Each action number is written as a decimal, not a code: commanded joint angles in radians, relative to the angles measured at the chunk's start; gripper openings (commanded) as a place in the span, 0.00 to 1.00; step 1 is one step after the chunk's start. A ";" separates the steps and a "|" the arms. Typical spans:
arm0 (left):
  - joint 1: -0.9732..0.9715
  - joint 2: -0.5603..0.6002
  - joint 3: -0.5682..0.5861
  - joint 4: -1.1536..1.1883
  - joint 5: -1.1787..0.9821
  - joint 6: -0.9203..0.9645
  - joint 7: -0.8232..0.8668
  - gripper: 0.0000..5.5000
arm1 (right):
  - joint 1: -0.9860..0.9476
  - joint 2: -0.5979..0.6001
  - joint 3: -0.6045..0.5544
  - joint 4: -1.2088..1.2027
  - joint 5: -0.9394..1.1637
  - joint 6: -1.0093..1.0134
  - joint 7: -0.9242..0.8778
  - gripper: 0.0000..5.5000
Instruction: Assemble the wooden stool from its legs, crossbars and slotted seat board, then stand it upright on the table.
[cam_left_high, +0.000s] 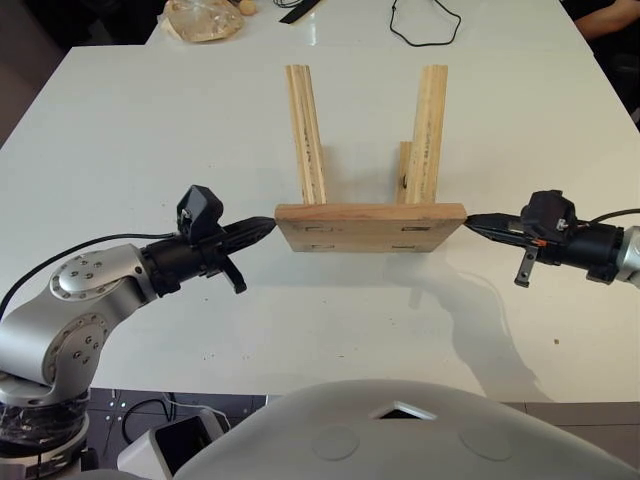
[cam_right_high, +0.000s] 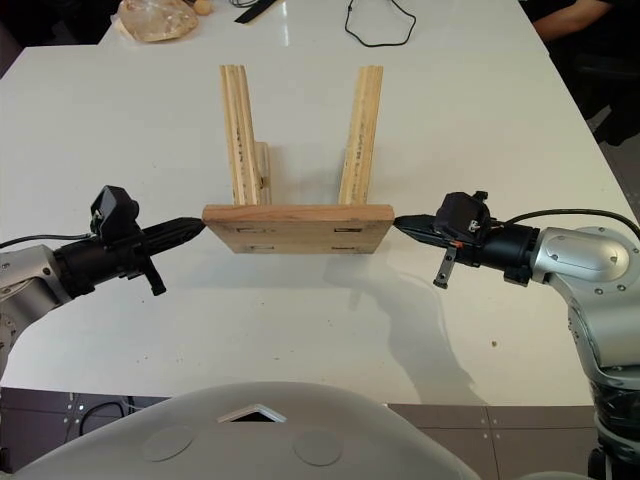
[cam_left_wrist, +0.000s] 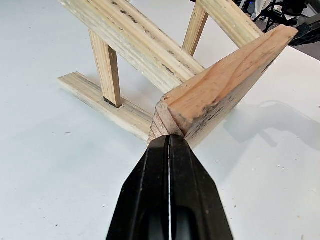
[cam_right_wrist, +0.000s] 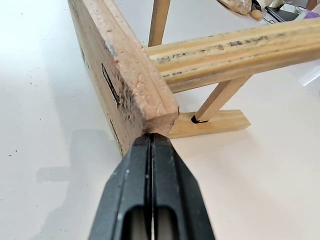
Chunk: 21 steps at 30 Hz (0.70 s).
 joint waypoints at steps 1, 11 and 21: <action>0.076 0.048 -0.133 0.191 0.265 -0.230 -0.063 0.04 | -0.014 -0.028 0.100 0.199 -0.168 -0.164 0.005 0.00; -0.008 -0.003 -0.254 0.519 0.500 -0.636 -0.174 0.31 | -0.150 0.069 0.248 0.427 -0.235 -0.324 0.027 0.25; -0.144 -0.026 -0.332 0.657 0.523 -0.776 -0.338 0.53 | -0.216 0.072 0.292 0.487 -0.170 -0.284 0.175 0.46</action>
